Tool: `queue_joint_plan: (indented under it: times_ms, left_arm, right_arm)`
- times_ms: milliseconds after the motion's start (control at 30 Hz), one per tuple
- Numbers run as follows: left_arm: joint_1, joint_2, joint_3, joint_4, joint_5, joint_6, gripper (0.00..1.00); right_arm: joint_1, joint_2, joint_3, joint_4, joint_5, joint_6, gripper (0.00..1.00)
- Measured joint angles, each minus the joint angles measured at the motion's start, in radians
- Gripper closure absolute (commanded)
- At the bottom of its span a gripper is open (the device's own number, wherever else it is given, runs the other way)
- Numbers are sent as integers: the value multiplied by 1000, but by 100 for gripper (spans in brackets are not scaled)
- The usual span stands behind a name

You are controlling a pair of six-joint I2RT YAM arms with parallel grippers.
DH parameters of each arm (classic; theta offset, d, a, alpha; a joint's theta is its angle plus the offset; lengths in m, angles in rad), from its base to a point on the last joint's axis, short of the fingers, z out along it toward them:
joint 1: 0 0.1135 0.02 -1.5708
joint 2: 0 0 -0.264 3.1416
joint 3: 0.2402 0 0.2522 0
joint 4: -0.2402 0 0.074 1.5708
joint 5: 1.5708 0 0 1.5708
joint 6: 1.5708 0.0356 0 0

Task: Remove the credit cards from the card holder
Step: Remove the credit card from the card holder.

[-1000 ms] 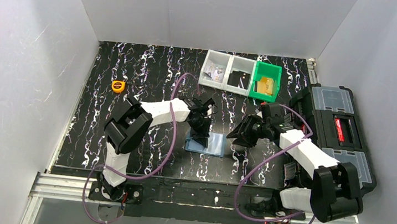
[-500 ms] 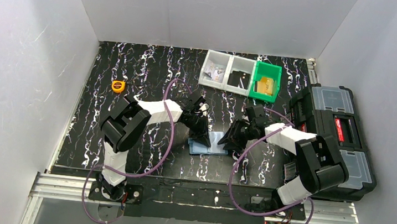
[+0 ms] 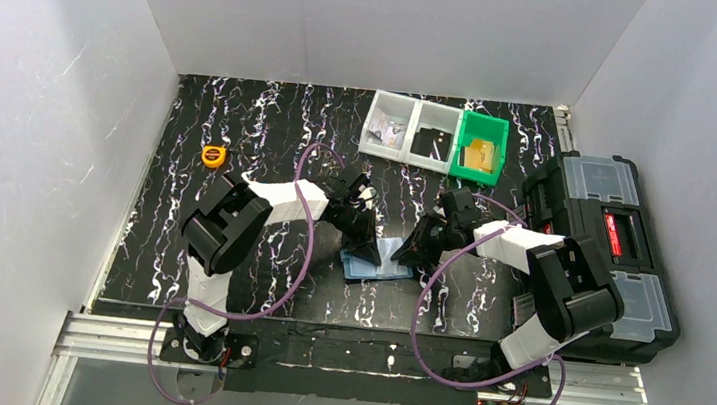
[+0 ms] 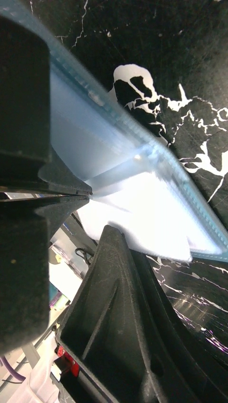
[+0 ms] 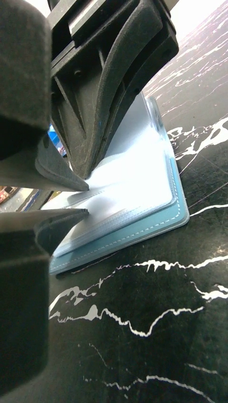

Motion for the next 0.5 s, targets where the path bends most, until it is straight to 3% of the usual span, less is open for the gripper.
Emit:
queue_joint_plan:
  times_ms: [133,233,300,400,500]
  left_arm:
    - [0,0,-3,5,6,5,98]
    - [0,0,-3,-3,5,25,72]
    - [0,-11,-3,-27,-7,43,63]
    - [0,-62,-3,-73,-38,64,55]
    - [0,-141,6,-126,-87,83,55]
  right_arm:
    - [6,5,0,8,4,11,98]
    - [8,5,0,10,9,17,99]
    - [9,3,0,8,16,17,99]
    - [13,-21,0,-10,36,14,99]
    - [17,-67,6,-37,51,-1,99]
